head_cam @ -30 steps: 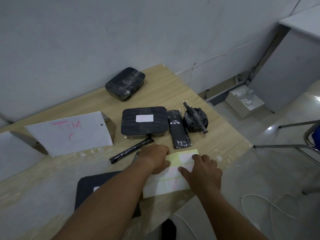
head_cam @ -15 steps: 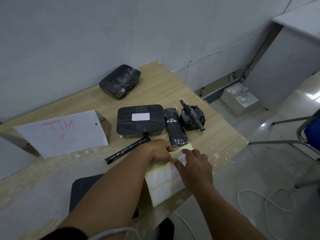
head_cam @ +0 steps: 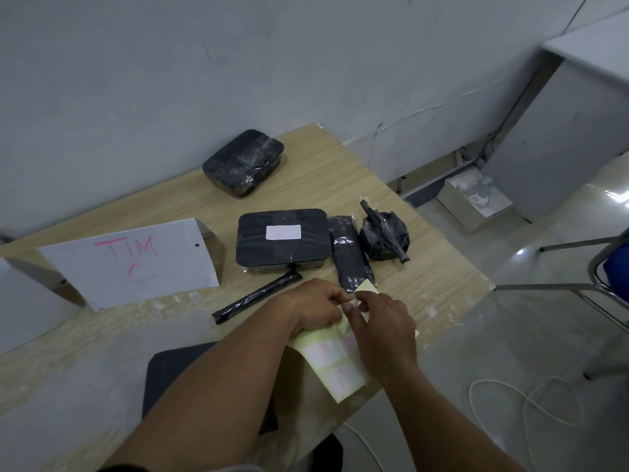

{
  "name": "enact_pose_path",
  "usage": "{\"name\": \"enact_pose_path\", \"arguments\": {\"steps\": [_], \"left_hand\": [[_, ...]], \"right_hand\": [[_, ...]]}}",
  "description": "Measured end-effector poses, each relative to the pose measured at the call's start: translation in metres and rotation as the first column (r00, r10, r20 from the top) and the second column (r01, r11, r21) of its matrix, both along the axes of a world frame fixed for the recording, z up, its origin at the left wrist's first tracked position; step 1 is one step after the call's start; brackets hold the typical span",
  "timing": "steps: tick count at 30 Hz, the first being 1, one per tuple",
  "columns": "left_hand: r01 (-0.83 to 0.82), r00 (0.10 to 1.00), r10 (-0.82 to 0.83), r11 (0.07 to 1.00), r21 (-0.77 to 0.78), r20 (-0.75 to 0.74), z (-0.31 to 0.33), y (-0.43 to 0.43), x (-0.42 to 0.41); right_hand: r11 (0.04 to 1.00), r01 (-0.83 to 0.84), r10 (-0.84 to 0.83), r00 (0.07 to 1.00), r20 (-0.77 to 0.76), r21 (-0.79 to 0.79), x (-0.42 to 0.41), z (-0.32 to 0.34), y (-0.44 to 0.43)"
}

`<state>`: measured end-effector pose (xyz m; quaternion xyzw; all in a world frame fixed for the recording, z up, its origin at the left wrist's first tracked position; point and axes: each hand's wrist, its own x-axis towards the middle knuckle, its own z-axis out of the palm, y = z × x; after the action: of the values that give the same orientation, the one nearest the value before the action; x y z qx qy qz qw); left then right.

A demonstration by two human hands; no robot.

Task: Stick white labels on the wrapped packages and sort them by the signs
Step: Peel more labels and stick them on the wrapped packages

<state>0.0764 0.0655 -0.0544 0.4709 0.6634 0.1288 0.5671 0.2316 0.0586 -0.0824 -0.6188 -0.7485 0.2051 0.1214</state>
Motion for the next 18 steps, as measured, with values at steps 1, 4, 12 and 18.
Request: {"name": "enact_pose_path", "arguments": {"steps": [1,4,12,18], "left_hand": [[-0.003,1.000,0.004,1.000,0.006,-0.003,0.000,0.000,0.000],[-0.024,1.000,0.024,1.000,0.012,0.001,0.001,-0.001,-0.001],[-0.045,0.999,0.045,0.998,0.033,-0.002,-0.001,-0.005,-0.006],[-0.004,0.997,0.010,0.996,0.090,-0.071,-0.005,-0.007,-0.012]], "right_hand": [[1.000,0.003,-0.003,1.000,-0.026,-0.005,-0.001,0.000,0.000],[0.999,0.031,-0.034,0.990,-0.135,-0.023,-0.002,0.000,0.001],[0.999,0.023,-0.029,0.987,-0.156,-0.039,-0.009,0.006,-0.001],[0.999,-0.029,0.024,0.993,-0.114,-0.040,-0.014,0.011,-0.002]]}}
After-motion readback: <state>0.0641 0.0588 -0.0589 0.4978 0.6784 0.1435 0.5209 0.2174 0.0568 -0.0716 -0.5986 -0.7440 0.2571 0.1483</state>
